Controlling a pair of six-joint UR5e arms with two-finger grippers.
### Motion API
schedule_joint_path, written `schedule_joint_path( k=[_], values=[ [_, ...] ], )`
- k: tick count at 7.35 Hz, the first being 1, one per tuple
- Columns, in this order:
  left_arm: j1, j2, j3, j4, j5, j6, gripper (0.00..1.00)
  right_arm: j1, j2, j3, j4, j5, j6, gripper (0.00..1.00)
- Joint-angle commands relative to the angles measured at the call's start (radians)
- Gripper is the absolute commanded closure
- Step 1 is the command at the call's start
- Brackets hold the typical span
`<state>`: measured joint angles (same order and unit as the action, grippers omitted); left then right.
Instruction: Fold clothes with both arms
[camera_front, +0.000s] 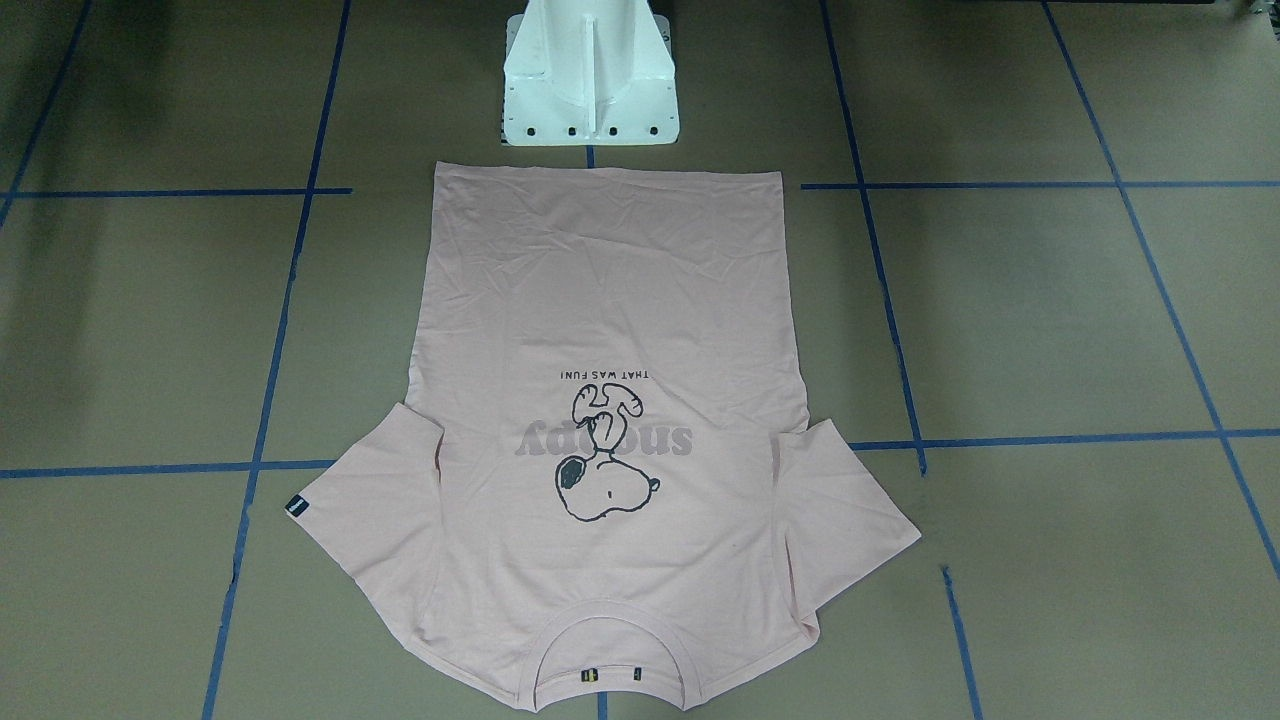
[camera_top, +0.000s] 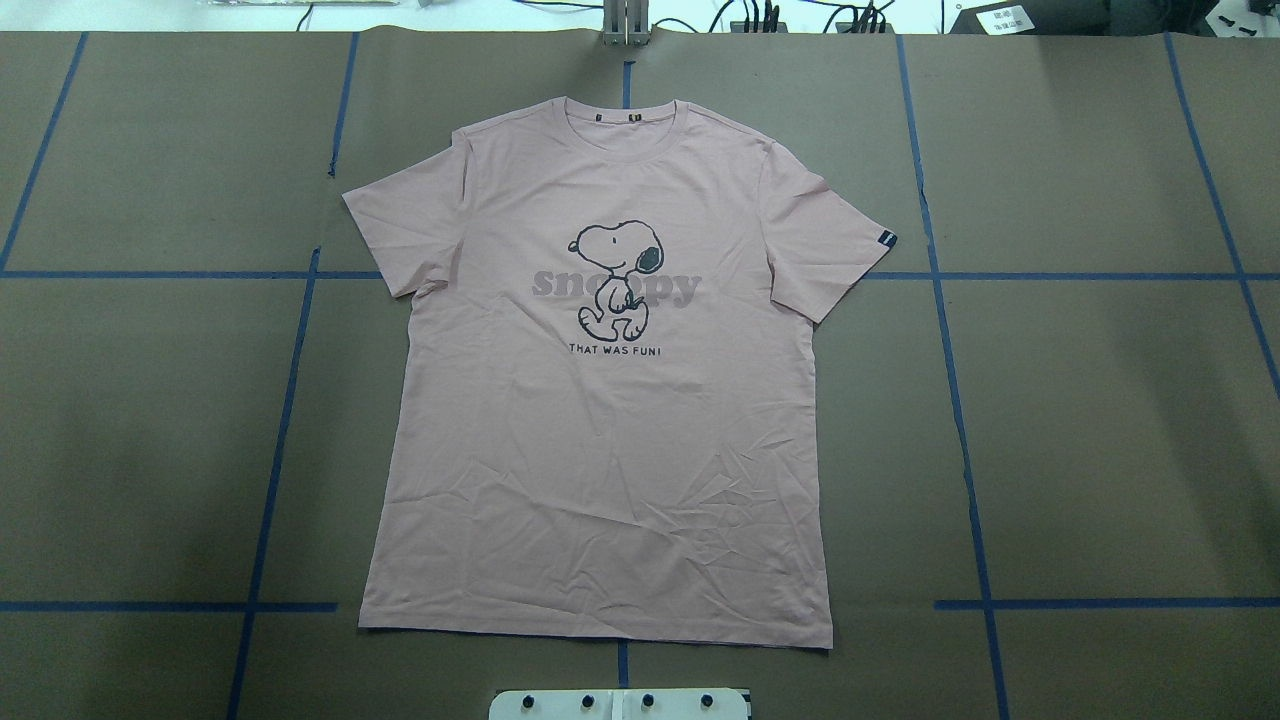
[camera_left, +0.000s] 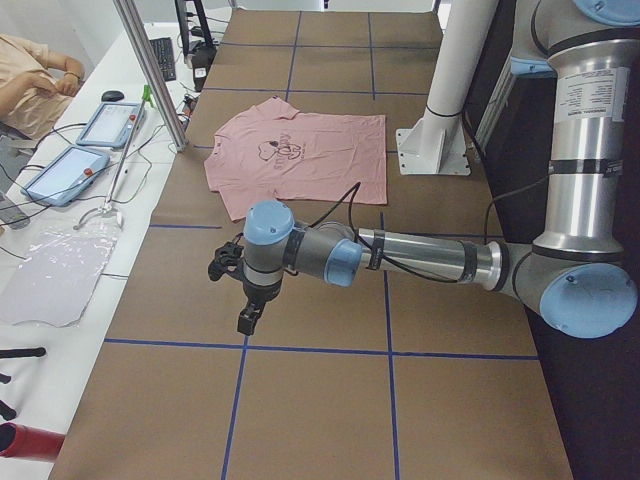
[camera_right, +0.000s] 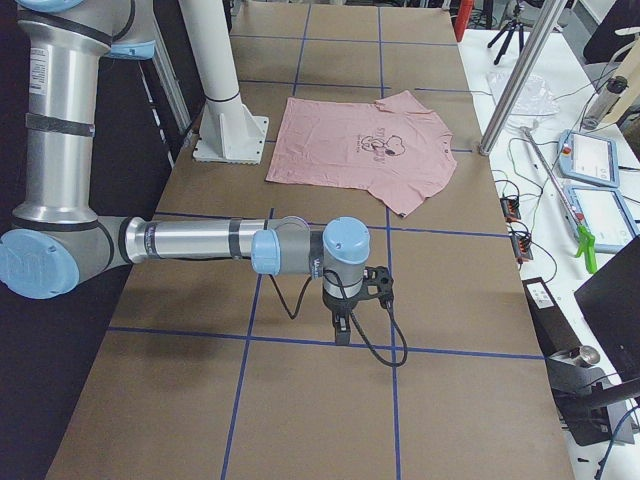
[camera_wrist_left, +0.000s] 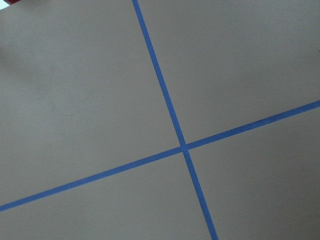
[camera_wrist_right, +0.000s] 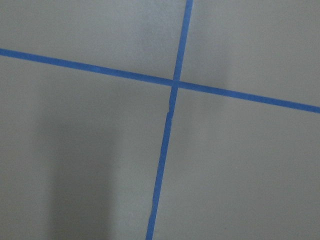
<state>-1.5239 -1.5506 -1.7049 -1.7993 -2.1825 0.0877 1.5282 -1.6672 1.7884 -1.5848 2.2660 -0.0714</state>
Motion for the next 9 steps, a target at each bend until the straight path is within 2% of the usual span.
schedule_joint_path(
  k=[1,2,4,5,7,8,9],
  values=[
    [0.001,-0.066,-0.005,-0.017,0.009,0.003,0.0,-0.002,0.065,-0.012,0.116,-0.009,0.002,0.0],
    [0.001,-0.092,0.007,-0.091,0.01,-0.009,0.0,-0.002,0.084,-0.023,0.184,-0.009,0.005,0.0],
    [0.005,-0.137,0.025,-0.336,0.032,-0.139,0.0,0.0,0.136,-0.081,0.193,-0.002,0.054,0.0],
    [0.019,-0.242,0.119,-0.451,0.041,-0.201,0.0,0.0,0.139,-0.078,0.195,0.001,0.058,0.0],
    [0.039,-0.258,0.162,-0.5,0.018,-0.223,0.0,-0.002,0.219,-0.11,0.195,0.03,0.131,0.0],
    [0.045,-0.258,0.151,-0.502,0.017,-0.221,0.0,-0.046,0.278,-0.124,0.195,0.03,0.189,0.0],
    [0.085,-0.259,0.146,-0.505,0.017,-0.221,0.0,-0.112,0.338,-0.132,0.206,0.024,0.34,0.0]
  ],
)
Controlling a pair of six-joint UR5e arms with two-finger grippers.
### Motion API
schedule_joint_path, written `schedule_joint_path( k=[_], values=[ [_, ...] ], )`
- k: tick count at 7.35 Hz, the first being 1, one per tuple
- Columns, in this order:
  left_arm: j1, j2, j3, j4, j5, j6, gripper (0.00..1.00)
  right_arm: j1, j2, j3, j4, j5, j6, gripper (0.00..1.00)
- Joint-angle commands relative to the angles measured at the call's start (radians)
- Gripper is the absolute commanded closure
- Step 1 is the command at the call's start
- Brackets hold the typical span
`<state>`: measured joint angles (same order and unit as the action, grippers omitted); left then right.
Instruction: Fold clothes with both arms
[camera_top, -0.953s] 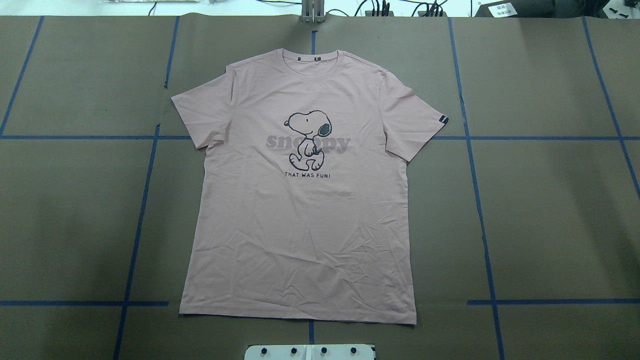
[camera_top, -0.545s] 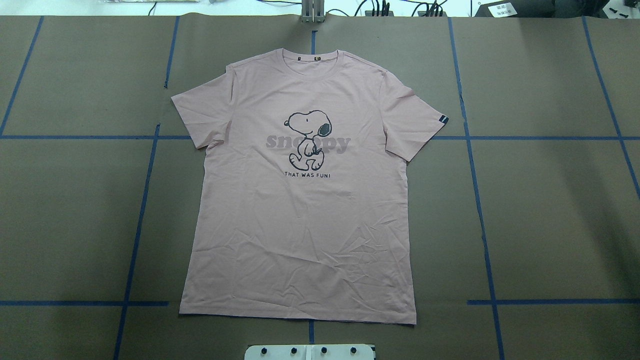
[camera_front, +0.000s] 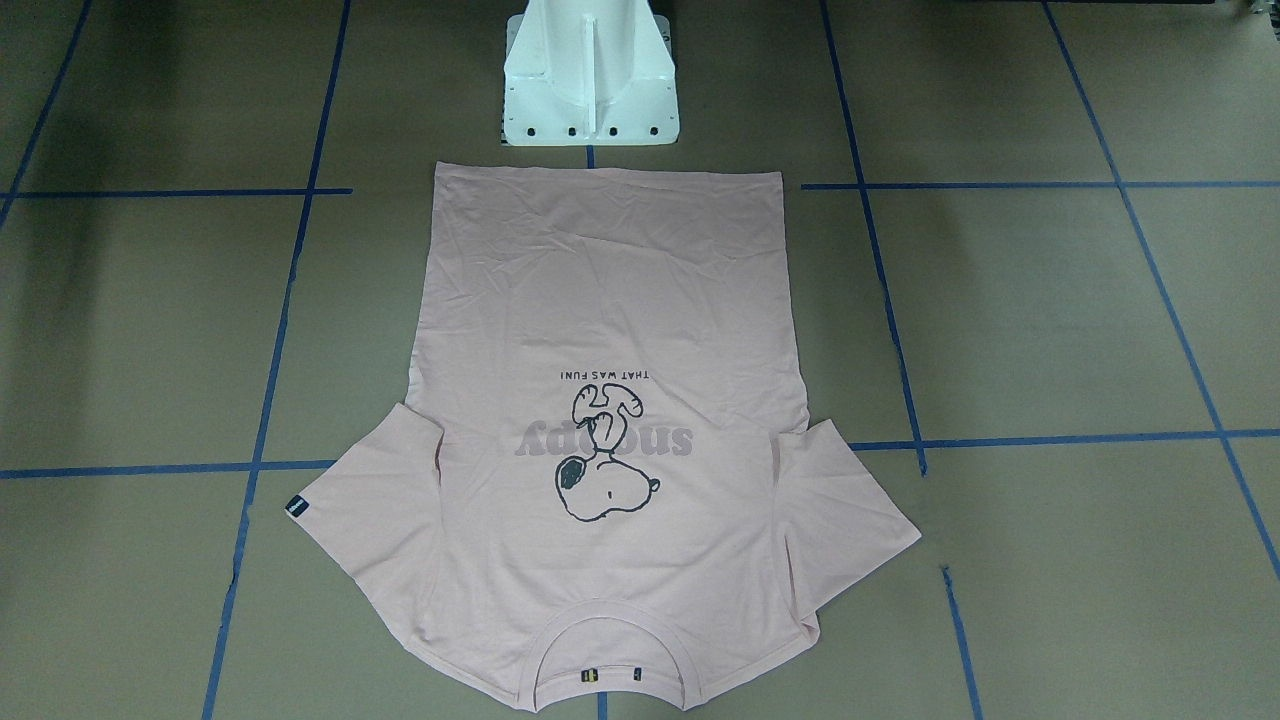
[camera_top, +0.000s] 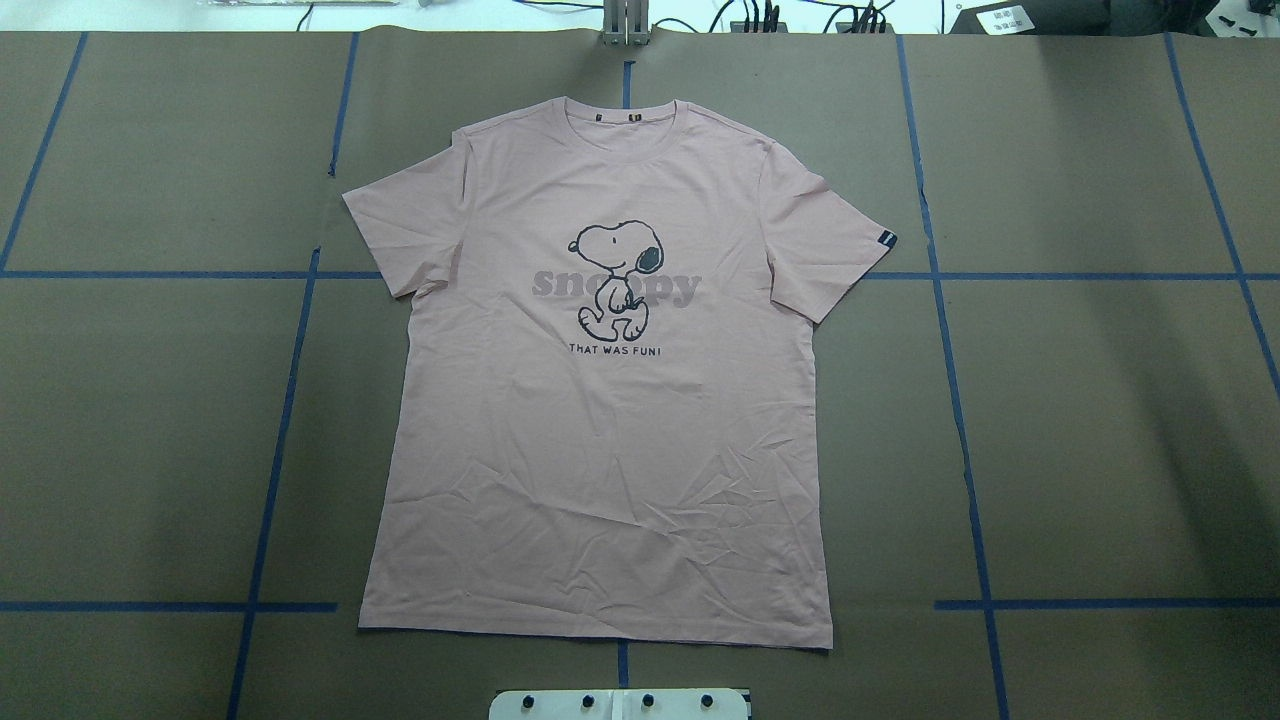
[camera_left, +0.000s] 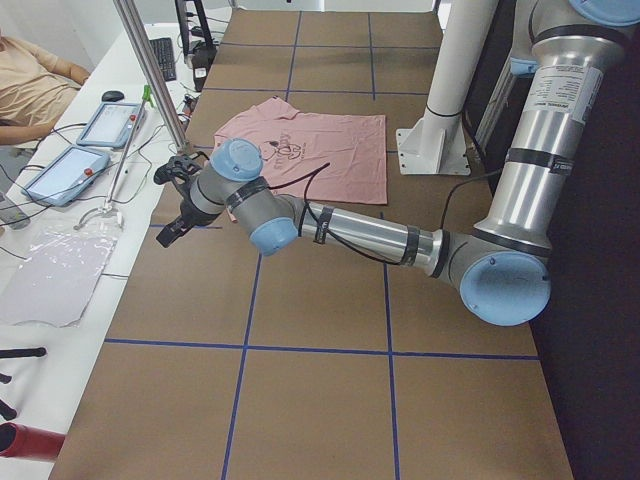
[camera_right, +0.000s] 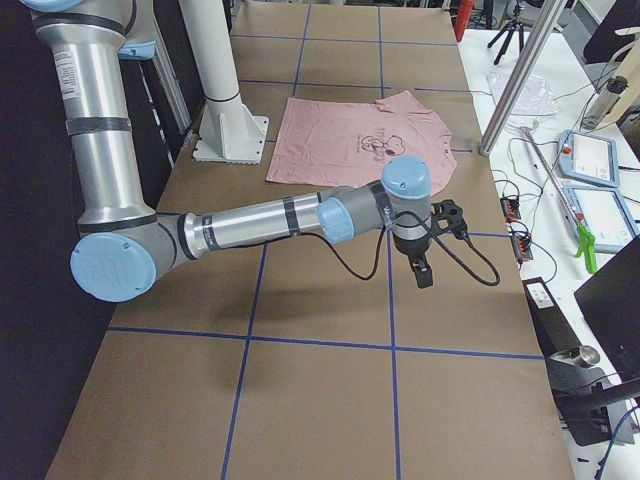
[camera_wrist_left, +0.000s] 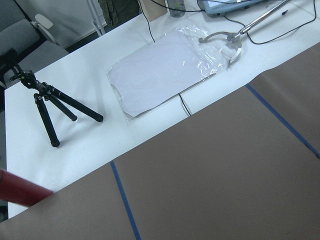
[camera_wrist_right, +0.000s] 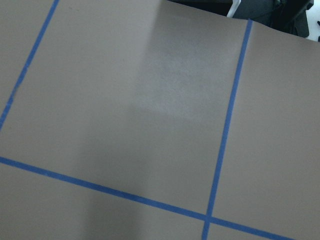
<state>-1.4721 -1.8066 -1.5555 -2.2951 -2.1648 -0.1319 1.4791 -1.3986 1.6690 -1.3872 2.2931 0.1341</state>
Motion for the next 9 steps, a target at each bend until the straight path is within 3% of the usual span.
schedule_joint_path(
  k=[1,2,4,7,9],
  values=[
    [0.065,-0.002,0.001,-0.009,0.002,-0.003,0.0,-0.135,0.116,-0.043,0.078,-0.017,0.248,0.0],
    [0.075,-0.002,0.002,-0.011,0.002,-0.003,0.0,-0.191,0.145,-0.113,0.203,-0.036,0.353,0.0],
    [0.076,-0.002,0.0,-0.011,0.002,-0.003,0.0,-0.343,0.208,-0.272,0.495,-0.21,0.598,0.0],
    [0.078,-0.002,-0.002,-0.011,0.0,-0.003,0.0,-0.547,0.279,-0.293,0.537,-0.418,0.833,0.0],
    [0.078,0.0,-0.003,-0.012,0.0,-0.003,0.0,-0.601,0.3,-0.29,0.452,-0.489,0.869,0.01]
  ],
)
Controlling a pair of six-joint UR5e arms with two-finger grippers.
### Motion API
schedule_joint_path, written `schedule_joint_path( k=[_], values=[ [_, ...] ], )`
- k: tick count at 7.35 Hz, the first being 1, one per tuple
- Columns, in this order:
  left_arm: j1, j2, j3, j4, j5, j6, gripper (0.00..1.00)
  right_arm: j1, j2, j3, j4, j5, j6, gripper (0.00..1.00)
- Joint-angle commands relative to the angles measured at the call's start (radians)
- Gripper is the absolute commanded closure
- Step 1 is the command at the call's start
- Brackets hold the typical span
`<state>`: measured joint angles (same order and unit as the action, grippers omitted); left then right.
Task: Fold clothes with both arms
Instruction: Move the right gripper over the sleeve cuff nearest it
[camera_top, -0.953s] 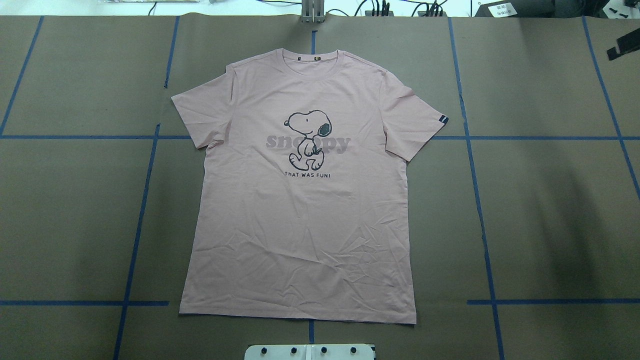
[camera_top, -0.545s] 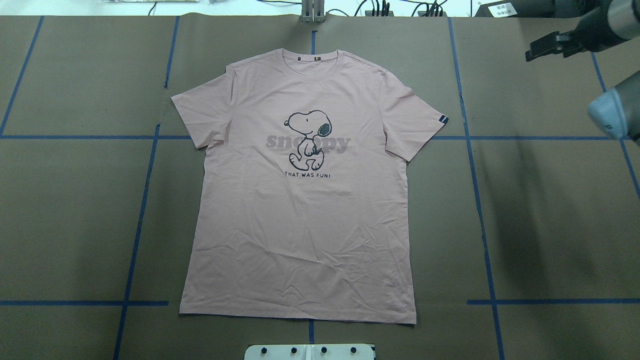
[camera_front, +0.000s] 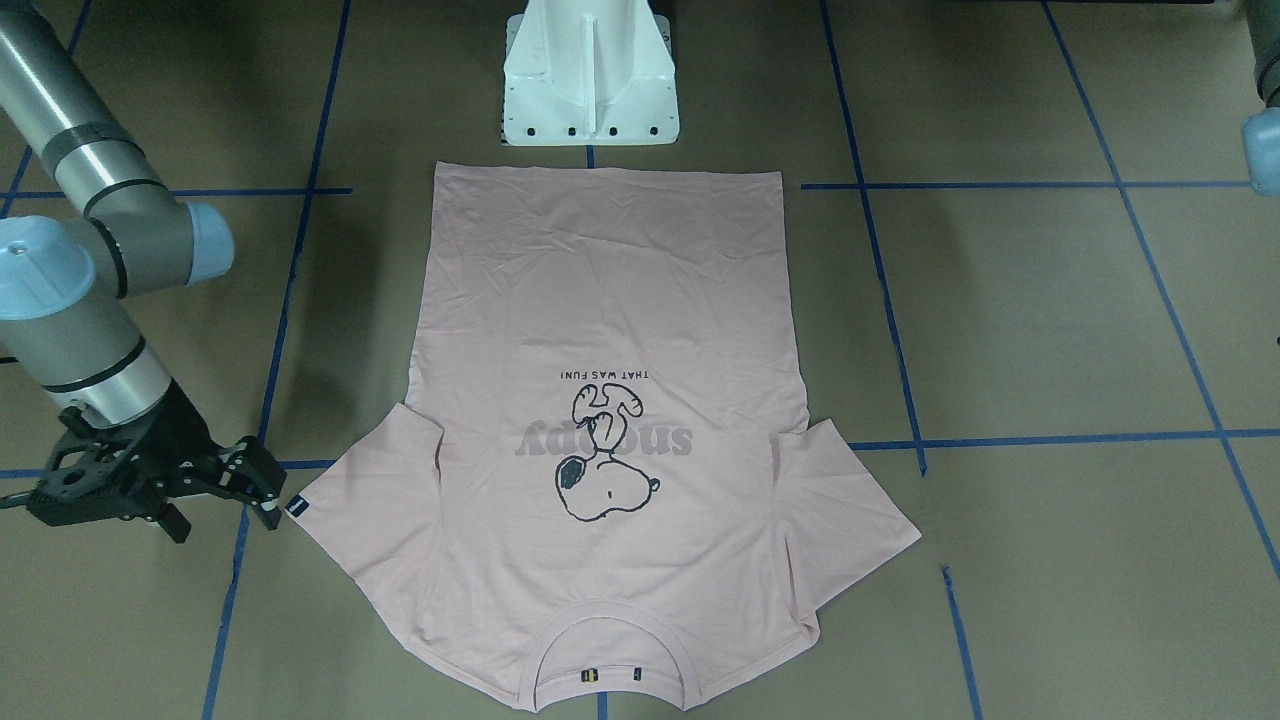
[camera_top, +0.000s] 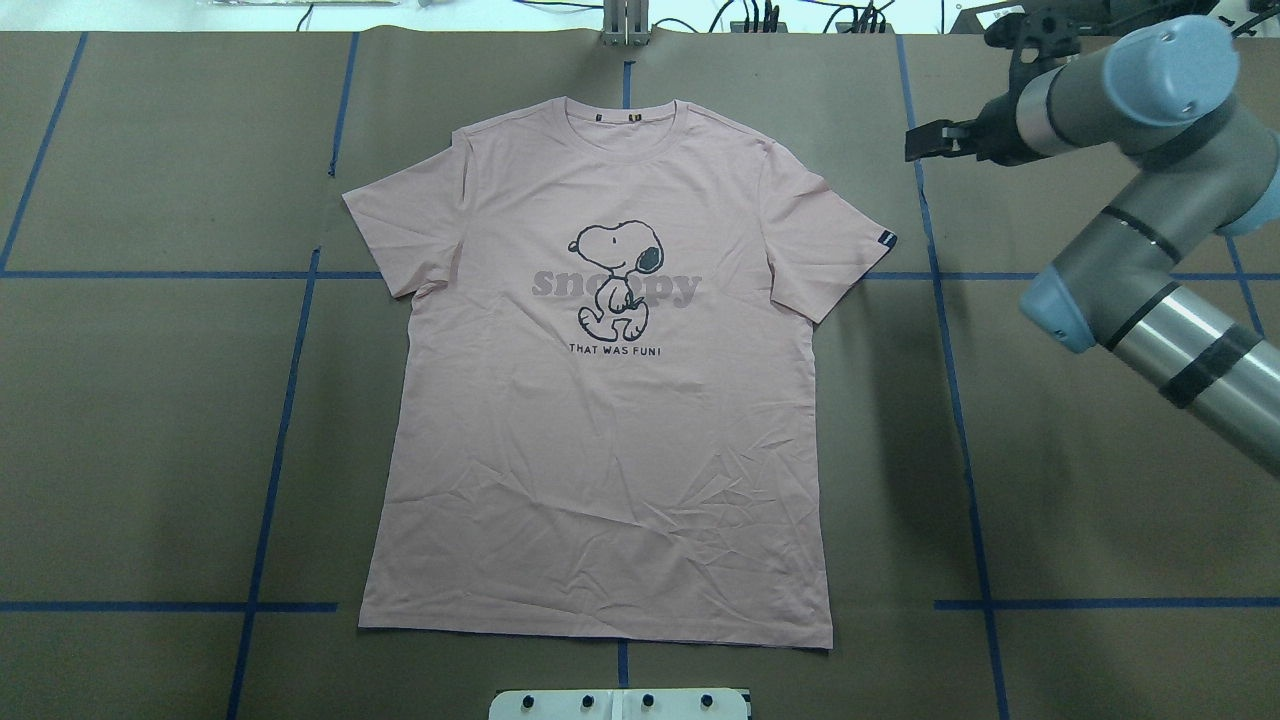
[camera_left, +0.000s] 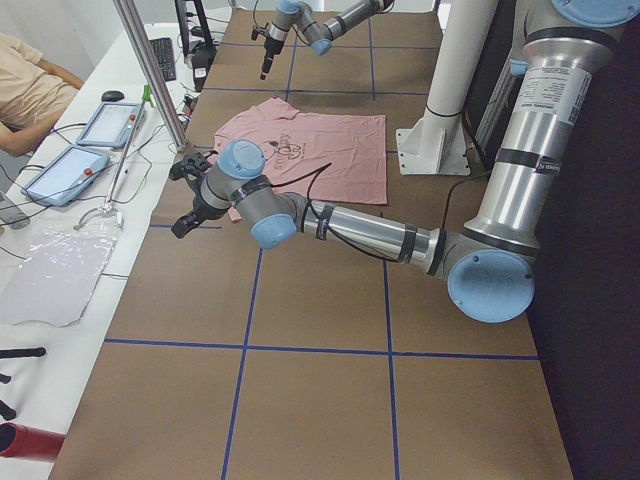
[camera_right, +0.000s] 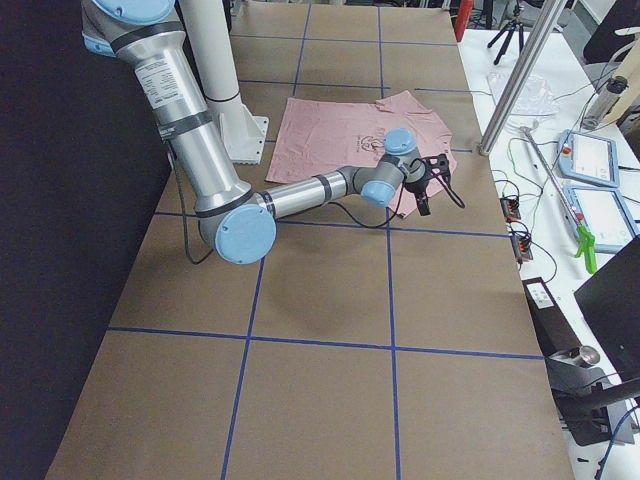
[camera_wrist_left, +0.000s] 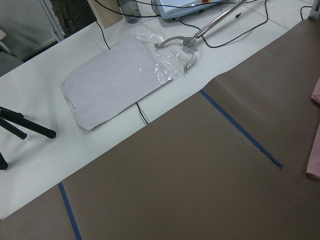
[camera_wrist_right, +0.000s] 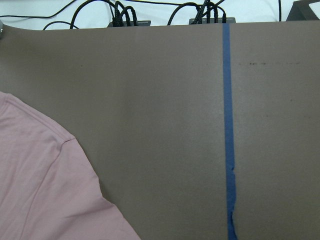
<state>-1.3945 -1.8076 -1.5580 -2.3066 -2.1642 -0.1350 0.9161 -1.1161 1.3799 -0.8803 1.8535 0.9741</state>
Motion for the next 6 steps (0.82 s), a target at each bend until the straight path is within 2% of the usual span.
schedule_joint_path(
  k=[1,4,6],
  values=[
    [0.0,0.001,-0.001,-0.001,0.0,0.002,0.0,-0.057,0.047,-0.002,-0.131,-0.084,0.031,0.04],
    [0.0,0.001,-0.001,-0.001,0.0,0.002,0.0,-0.091,0.026,0.001,-0.128,-0.094,0.107,0.22],
    [0.0,0.001,-0.001,-0.001,0.0,0.0,0.0,-0.102,-0.005,0.001,-0.121,-0.094,0.109,0.23]
  ],
)
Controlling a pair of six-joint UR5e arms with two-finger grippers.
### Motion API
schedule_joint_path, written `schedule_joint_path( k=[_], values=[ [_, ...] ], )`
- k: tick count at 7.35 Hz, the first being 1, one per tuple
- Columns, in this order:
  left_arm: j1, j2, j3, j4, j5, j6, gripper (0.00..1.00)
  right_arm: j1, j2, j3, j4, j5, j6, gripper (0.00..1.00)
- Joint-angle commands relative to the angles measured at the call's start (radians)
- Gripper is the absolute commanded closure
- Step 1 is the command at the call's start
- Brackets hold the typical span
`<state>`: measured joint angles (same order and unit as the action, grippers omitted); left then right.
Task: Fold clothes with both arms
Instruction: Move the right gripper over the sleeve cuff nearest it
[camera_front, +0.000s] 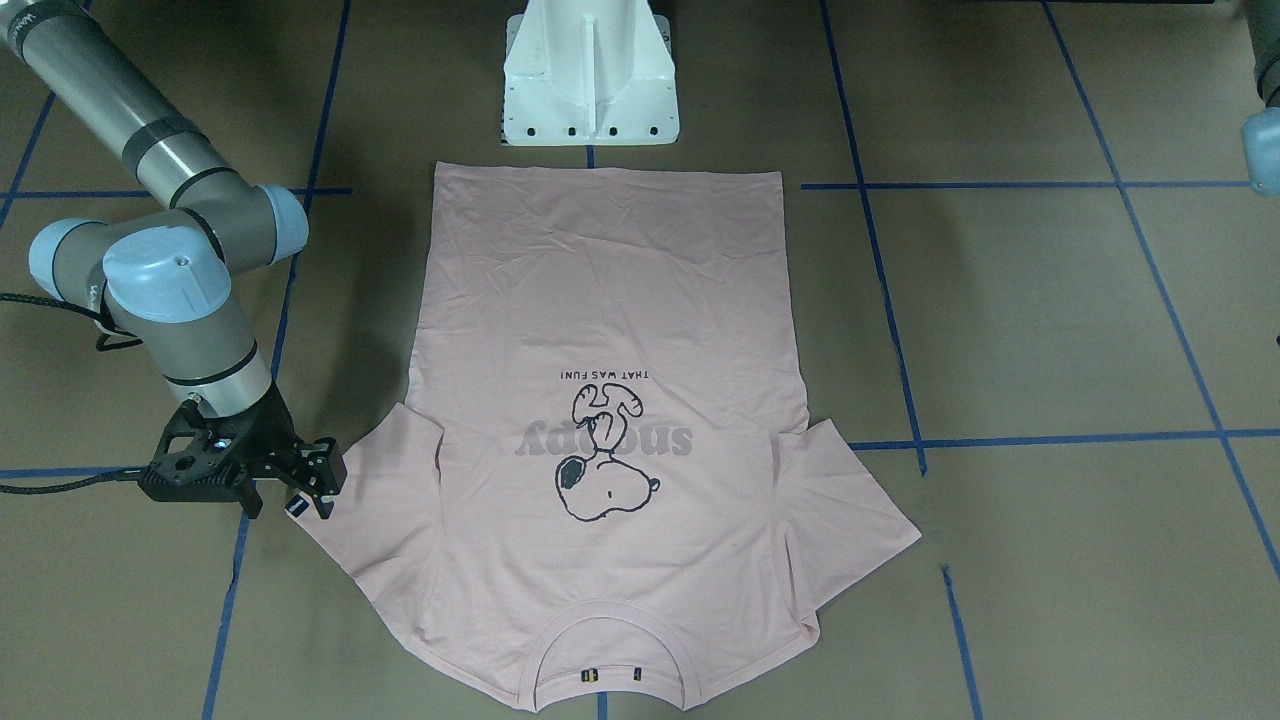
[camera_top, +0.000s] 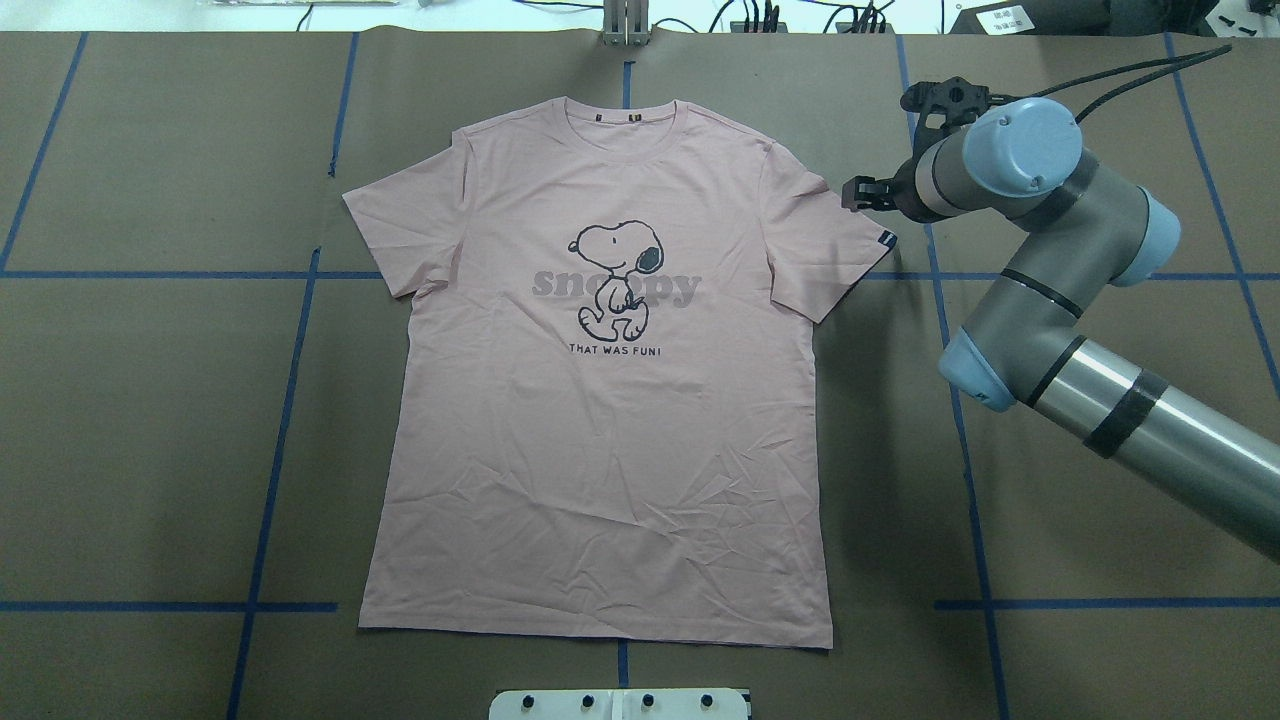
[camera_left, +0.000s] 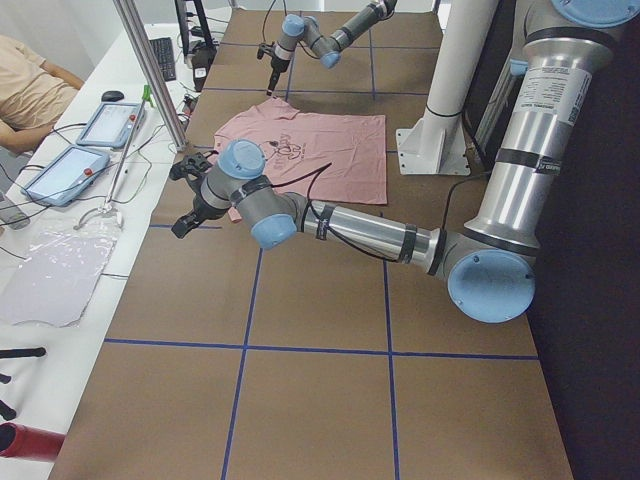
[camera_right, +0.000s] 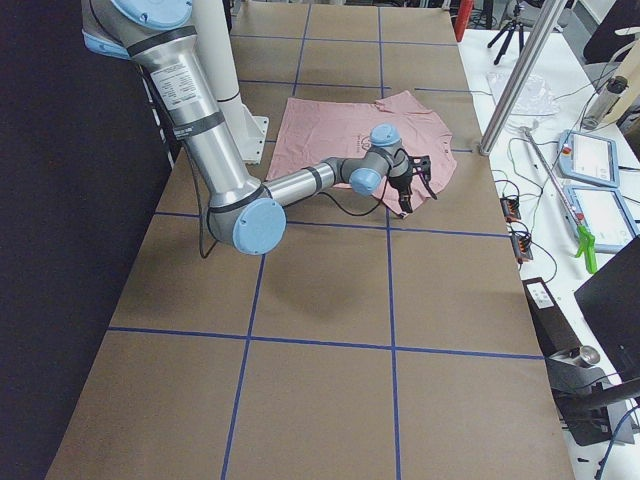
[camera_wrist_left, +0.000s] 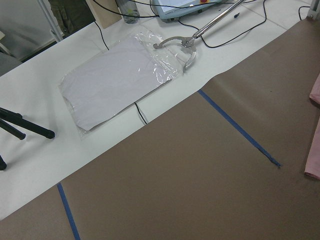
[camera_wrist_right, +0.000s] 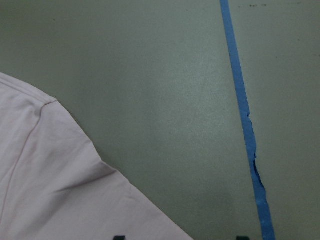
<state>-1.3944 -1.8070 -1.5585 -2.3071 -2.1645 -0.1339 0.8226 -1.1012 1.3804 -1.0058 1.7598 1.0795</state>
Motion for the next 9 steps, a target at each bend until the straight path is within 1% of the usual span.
schedule_joint_path(
  k=[1,3,7,9],
  values=[
    [0.0,0.002,0.0,0.0,0.0,0.0,0.0,-0.01,-0.025,-0.001,0.016,0.0,0.005,0.23],
    [-0.002,0.002,0.0,0.0,0.0,0.0,0.0,-0.026,-0.022,-0.004,0.018,-0.002,0.008,0.23],
    [0.0,0.006,-0.002,0.0,0.0,0.0,0.0,-0.034,-0.019,-0.018,0.018,-0.005,0.004,0.3],
    [0.0,0.009,-0.006,0.0,0.0,0.0,0.0,-0.036,-0.014,-0.026,0.016,-0.025,0.003,0.34]
  ],
)
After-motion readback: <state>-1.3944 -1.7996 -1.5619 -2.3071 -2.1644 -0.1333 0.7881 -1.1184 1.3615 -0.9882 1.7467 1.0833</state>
